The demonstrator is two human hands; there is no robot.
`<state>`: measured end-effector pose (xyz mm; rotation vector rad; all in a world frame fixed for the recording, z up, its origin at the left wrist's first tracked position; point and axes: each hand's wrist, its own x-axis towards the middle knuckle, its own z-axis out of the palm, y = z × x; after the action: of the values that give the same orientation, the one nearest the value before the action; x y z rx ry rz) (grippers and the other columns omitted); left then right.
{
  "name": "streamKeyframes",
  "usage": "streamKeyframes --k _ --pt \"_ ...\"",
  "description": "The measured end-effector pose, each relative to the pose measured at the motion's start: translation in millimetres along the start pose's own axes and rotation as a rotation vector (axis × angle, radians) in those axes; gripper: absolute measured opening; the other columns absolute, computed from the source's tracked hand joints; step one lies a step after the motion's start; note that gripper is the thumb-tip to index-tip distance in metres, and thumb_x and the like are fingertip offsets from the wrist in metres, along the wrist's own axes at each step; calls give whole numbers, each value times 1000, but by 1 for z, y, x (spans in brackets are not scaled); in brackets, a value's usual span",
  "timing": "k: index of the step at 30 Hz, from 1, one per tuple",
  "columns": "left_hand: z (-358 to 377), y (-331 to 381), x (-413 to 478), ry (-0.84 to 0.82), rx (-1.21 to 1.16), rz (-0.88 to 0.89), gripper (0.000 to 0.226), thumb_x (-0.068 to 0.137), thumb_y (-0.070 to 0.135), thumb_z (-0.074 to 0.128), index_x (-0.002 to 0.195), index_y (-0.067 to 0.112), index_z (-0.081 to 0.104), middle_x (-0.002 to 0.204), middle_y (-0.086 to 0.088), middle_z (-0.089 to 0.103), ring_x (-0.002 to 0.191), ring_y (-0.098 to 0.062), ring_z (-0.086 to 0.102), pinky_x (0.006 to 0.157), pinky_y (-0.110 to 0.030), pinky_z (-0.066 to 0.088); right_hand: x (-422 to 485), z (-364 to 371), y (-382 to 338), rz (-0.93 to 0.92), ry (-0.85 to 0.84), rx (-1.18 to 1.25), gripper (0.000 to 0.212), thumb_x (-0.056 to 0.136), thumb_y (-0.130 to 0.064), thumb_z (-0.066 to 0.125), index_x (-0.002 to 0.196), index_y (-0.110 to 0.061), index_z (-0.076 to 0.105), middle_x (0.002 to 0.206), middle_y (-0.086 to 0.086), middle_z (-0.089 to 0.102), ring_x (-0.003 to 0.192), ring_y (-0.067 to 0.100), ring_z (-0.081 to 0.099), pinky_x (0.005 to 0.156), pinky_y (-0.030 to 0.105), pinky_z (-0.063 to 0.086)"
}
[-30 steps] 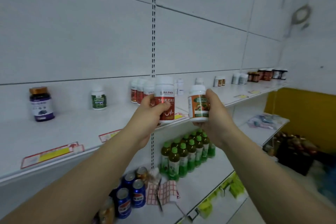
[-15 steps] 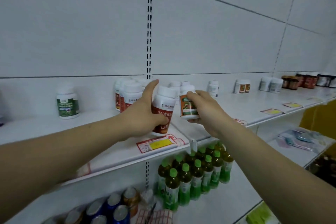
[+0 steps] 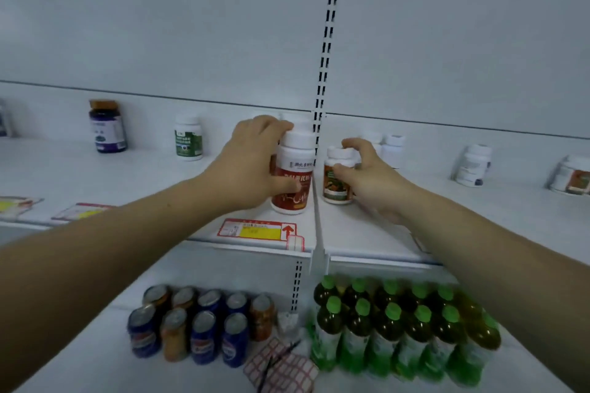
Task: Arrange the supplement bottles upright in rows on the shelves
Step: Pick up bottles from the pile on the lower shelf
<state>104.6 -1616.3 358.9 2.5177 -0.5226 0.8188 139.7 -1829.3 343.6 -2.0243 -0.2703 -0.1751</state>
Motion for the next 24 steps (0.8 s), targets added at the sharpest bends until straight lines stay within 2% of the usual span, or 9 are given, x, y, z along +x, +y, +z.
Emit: streamKeyframes --k 2,4,7,11,20,24 --pt "2 1 2 13 56 -10 91 67 41 79 143 27 30 150 3 27 138 -17 18 108 -34 14 0 -4 3 -42 -32 -28 52 85 -25 67 119 -42 32 100 -10 55 91 9 57 69 22 45" --pt "6 -2 9 15 133 -14 93 69 43 78 145 29 26 157 4 14 144 -14 3 107 -33 3 0 -7 4 -89 -43 -92 57 82 -23 71 118 -40 31 96 -15 51 85 6 56 64 18 43" --pt "13 -7 19 -7 191 -69 94 71 45 76 147 34 21 158 4 2 144 -17 -7 110 -39 4 3 -6 6 -145 -48 -169 61 83 -23 71 127 -34 30 93 -18 48 80 0 52 63 19 39" --pt "17 -13 30 -46 142 -119 94 72 43 75 147 28 21 158 1 5 144 -19 -3 114 -43 9 7 -4 7 -169 -23 -227 62 84 -24 69 132 -30 30 99 -7 49 77 0 47 74 25 37" --pt "26 -25 39 3 262 -129 94 71 49 74 146 22 25 146 -7 30 138 -28 16 112 -46 17 11 -1 8 -162 8 -269 63 85 -26 68 135 -28 29 105 -2 49 80 9 49 74 24 36" --pt "31 -24 38 14 262 -106 95 71 50 73 146 23 22 149 -7 27 140 -28 12 113 -48 15 11 0 7 -163 21 -262 63 84 -25 69 134 -27 30 107 -1 49 87 15 50 75 25 36"
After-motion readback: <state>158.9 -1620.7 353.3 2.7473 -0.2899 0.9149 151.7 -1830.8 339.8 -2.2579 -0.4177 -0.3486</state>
